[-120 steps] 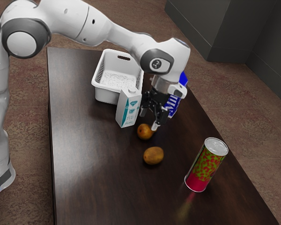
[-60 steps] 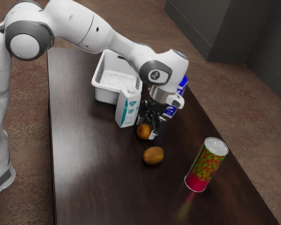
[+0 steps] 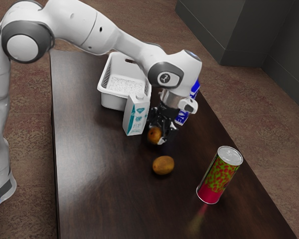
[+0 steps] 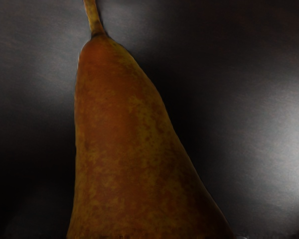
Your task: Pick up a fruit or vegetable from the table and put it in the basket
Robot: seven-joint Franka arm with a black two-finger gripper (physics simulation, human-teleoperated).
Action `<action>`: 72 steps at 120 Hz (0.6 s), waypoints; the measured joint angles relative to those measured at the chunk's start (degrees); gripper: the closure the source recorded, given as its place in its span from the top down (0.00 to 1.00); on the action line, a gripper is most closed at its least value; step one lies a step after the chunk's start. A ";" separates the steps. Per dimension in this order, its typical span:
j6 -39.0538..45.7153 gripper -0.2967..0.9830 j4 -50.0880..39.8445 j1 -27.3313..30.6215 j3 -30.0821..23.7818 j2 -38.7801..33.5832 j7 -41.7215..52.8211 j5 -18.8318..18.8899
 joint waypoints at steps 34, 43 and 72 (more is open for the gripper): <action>-4.94 0.47 12.42 -0.90 -1.49 -2.46 0.98 5.02; -7.02 0.46 15.30 -2.22 1.49 -3.06 2.19 6.16; -10.66 0.44 18.96 -0.35 18.61 -3.68 10.16 7.28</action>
